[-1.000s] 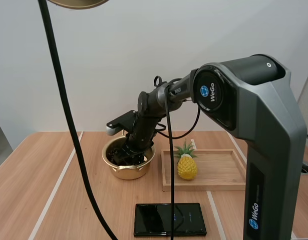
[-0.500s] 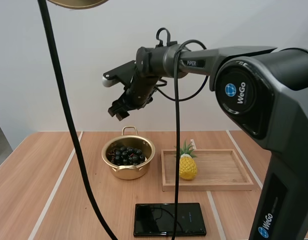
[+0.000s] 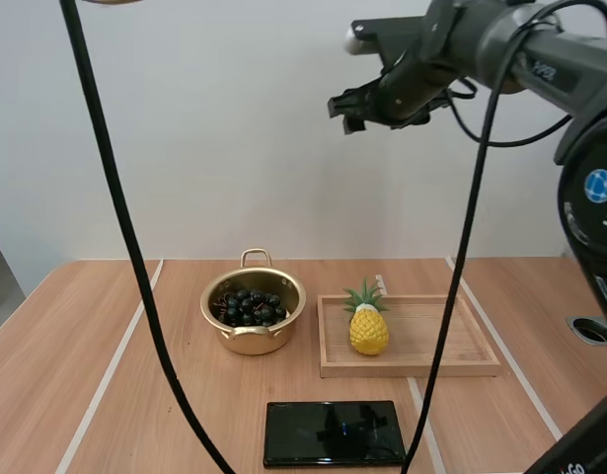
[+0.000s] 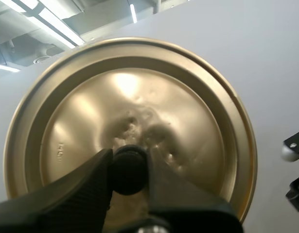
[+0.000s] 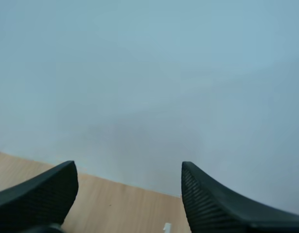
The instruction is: Open the pot, put the grape inside, and close it
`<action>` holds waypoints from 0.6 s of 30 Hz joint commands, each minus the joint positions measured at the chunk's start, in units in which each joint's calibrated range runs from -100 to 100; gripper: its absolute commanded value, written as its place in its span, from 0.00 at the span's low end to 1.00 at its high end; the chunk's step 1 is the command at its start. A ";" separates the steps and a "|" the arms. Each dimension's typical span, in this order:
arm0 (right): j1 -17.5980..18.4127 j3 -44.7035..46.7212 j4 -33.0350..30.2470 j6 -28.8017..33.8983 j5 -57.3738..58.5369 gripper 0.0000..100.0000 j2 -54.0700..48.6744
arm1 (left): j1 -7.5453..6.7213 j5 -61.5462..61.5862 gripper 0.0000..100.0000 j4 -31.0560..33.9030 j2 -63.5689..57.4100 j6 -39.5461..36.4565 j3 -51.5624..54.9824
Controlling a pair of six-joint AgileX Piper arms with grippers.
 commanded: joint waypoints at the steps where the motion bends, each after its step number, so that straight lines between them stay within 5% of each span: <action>1: -2.60 -0.47 1.08 0.09 0.90 1.00 -4.30 | 0.03 -0.75 0.00 1.19 1.88 -2.83 -0.32; 18: -5.08 -0.47 3.41 0.29 16.17 1.00 -16.13 | 0.03 7.19 0.00 1.09 15.54 -4.46 0.32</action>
